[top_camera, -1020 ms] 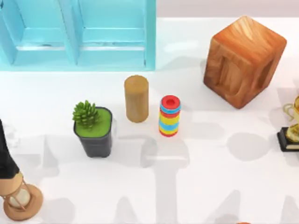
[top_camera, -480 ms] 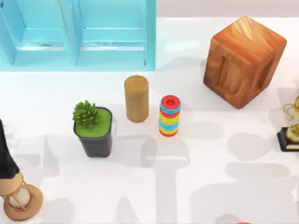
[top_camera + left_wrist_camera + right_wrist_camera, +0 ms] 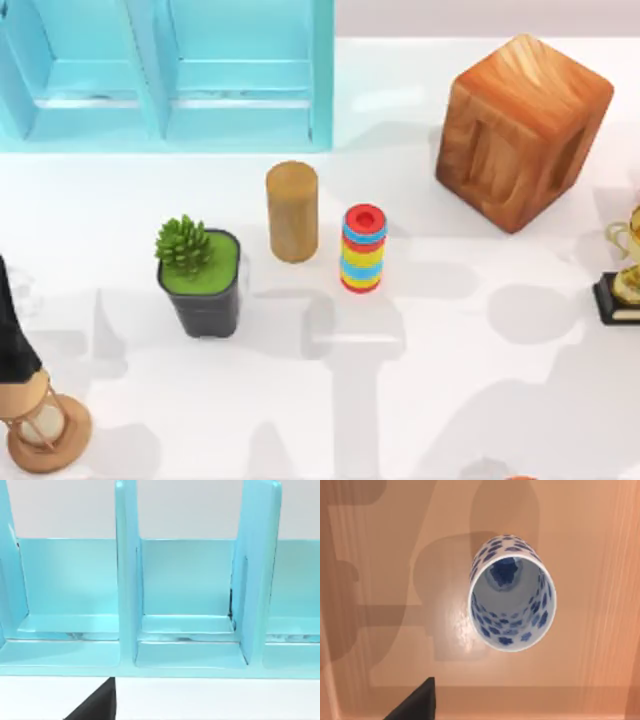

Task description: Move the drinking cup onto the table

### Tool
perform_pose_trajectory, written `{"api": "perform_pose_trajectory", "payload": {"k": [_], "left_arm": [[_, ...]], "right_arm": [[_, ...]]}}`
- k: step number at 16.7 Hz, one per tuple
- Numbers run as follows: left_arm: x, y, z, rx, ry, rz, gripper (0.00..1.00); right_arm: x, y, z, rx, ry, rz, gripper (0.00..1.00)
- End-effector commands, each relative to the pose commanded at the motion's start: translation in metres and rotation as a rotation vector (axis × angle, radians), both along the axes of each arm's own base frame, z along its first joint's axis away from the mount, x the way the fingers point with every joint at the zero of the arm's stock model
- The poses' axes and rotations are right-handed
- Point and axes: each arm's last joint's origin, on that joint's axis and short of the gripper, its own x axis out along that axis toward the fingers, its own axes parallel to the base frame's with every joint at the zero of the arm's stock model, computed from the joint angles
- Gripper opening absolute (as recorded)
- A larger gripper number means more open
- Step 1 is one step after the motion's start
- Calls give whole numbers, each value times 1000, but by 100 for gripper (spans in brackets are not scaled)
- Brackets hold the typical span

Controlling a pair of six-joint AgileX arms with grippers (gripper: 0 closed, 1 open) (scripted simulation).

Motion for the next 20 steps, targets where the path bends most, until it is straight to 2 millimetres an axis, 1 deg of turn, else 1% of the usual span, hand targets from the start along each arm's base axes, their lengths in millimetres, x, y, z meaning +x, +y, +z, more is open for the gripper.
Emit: {"api": "perform_pose_trajectory", "payload": {"k": [7, 11, 13, 16, 20], "left_arm": [[0, 0, 0, 0, 0, 0, 100], [0, 0, 0, 0, 0, 0, 100], [0, 0, 0, 0, 0, 0, 100], [0, 0, 0, 0, 0, 0, 100], [0, 0, 0, 0, 0, 0, 100]], "right_arm": [[-1, 0, 0, 5, 9, 3, 100], [-17, 5, 8, 8, 13, -1, 100], [-23, 8, 9, 8, 13, -1, 100], [-29, 12, 2, 8, 13, 0, 100], [-30, 16, -14, 8, 12, 1, 100]]}}
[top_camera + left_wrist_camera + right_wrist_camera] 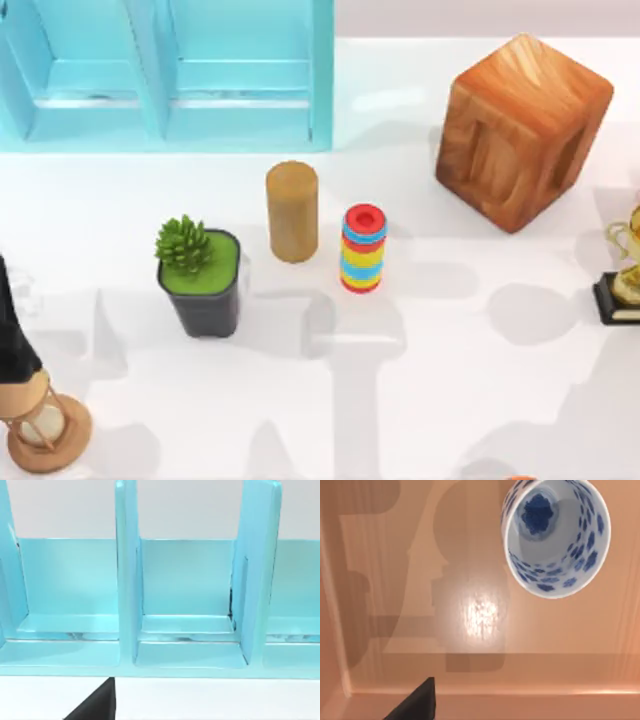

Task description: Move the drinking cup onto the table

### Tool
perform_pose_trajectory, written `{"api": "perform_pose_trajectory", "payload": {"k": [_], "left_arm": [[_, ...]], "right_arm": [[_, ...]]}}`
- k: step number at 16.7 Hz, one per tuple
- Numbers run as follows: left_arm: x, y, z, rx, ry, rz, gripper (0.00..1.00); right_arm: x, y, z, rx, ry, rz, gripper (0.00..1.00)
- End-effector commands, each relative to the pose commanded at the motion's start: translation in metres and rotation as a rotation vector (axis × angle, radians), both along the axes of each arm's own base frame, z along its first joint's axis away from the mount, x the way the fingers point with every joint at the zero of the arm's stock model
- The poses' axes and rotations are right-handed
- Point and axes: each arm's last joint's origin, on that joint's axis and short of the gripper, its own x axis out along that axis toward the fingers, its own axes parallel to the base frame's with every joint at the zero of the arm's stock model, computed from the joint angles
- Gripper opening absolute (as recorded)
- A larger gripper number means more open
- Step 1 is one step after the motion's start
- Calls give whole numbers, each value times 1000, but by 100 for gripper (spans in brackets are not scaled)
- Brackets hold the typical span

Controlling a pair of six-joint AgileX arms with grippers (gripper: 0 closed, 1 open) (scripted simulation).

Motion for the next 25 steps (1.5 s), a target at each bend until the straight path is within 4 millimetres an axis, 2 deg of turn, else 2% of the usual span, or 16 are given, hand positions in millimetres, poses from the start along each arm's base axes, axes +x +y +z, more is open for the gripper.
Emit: {"api": "perform_pose_trajectory", "payload": {"k": [3, 7, 9, 15, 25], "left_arm": [[0, 0, 0, 0, 0, 0, 100], [0, 0, 0, 0, 0, 0, 100], [0, 0, 0, 0, 0, 0, 100], [0, 0, 0, 0, 0, 0, 100], [0, 0, 0, 0, 0, 0, 100]], "right_arm": [[6, -2, -21, 1, 2, -1, 100], [25, -14, -67, -3, -4, -1, 100], [29, -17, -82, -3, -5, -1, 100], [31, -18, -87, -3, -4, -1, 100], [31, -18, -87, -3, -4, -1, 25]]}}
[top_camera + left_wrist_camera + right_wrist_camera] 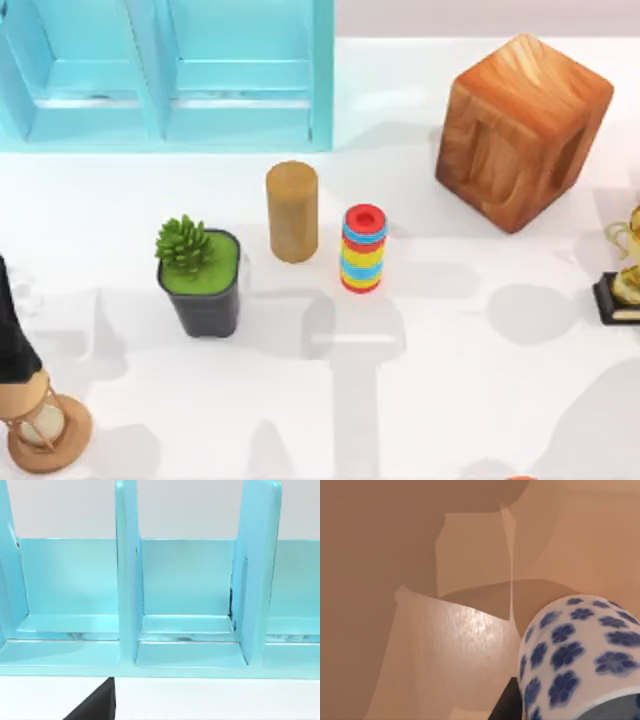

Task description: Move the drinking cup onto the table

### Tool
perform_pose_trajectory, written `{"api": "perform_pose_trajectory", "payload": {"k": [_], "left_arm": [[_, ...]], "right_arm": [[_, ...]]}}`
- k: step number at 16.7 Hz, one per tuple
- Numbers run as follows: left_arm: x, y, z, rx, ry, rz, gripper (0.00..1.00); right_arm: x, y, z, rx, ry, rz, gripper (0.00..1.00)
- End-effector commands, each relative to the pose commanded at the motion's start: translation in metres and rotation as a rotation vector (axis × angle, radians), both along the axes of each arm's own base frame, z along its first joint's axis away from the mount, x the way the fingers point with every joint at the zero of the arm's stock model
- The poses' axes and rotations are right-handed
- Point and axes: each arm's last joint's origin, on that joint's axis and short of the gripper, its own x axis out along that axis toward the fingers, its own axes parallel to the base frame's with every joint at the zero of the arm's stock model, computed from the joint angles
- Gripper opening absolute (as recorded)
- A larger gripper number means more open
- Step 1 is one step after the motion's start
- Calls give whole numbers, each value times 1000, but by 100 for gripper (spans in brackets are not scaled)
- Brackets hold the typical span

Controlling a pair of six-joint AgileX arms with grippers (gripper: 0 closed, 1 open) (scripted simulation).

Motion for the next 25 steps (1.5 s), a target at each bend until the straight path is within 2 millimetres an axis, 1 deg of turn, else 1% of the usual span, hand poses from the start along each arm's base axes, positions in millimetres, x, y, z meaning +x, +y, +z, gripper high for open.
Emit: {"api": "perform_pose_trajectory", "payload": {"k": [3, 4, 13, 15, 17, 19, 21, 23, 25], "left_arm": [[0, 0, 0, 0, 0, 0, 100], [0, 0, 0, 0, 0, 0, 100], [0, 0, 0, 0, 0, 0, 100], [0, 0, 0, 0, 0, 0, 100], [0, 0, 0, 0, 0, 0, 100], [0, 0, 0, 0, 0, 0, 100], [0, 0, 0, 0, 0, 0, 100], [0, 0, 0, 0, 0, 0, 100], [0, 0, 0, 0, 0, 0, 100]], "right_arm": [[0, 0, 0, 0, 0, 0, 2], [0, 0, 0, 0, 0, 0, 0], [-1, 0, 1, 0, -1, -6, 0], [-8, -3, 7, 14, 8, -57, 0], [-17, -2, 22, 28, 24, -136, 0], [-22, 8, 42, 28, 35, -203, 0], [-23, 25, 62, 19, 45, -237, 0], [-20, 46, 80, 6, 46, -222, 0], [-12, 70, 92, -2, 38, -153, 0]]}}
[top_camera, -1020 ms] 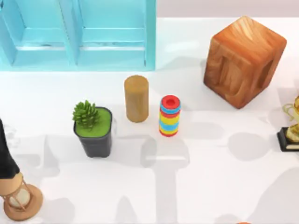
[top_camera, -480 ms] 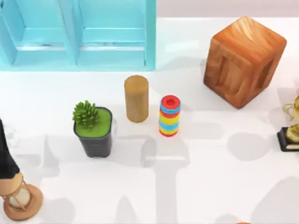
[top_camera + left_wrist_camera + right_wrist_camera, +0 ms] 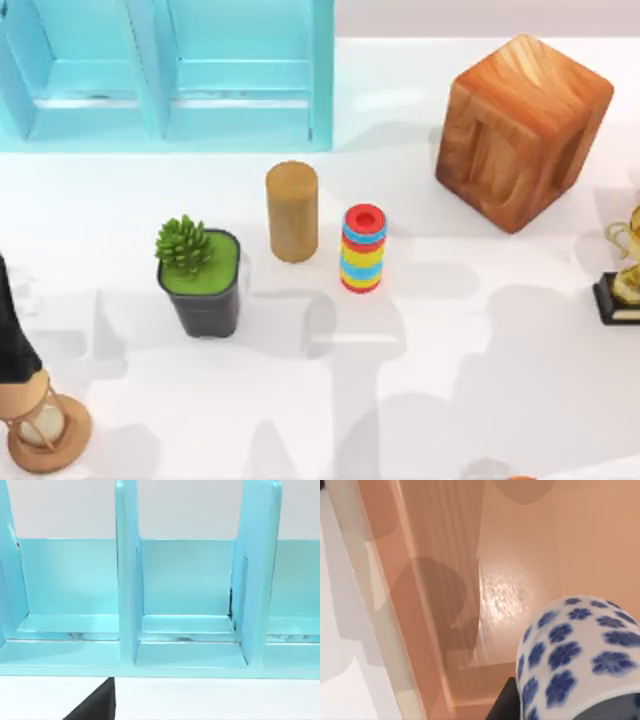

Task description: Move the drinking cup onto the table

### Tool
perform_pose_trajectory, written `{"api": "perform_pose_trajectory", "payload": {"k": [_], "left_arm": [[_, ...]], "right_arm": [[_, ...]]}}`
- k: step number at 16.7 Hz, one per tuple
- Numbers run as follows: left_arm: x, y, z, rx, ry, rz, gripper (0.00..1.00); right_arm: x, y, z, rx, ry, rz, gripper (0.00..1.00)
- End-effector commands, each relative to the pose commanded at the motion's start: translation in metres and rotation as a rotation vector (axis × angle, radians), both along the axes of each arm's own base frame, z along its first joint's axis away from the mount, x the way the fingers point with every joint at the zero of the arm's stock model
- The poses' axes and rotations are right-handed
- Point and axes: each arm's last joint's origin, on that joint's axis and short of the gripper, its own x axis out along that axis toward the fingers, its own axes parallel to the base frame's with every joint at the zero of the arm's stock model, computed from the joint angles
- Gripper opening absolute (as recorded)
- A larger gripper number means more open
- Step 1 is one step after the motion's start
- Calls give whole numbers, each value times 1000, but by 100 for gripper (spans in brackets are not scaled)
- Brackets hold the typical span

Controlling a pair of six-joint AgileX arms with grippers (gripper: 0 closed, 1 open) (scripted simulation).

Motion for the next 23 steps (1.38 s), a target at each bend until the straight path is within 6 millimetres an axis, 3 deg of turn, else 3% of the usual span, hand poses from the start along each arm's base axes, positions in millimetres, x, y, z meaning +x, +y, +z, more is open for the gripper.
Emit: {"api": "perform_pose_trajectory", "payload": {"k": [4, 11, 14, 18, 23], "left_arm": [[0, 0, 0, 0, 0, 0, 100], [0, 0, 0, 0, 0, 0, 100], [0, 0, 0, 0, 0, 0, 100], [0, 0, 0, 0, 0, 0, 100], [0, 0, 0, 0, 0, 0, 100]], "right_arm": [[12, 29, 8, 1, -38, 146, 0], [13, 32, 12, -4, -28, 122, 0], [19, 54, 29, -27, -21, 73, 0], [34, 125, 53, -56, -34, 36, 0], [36, 261, 48, -48, -47, 67, 0]]}}
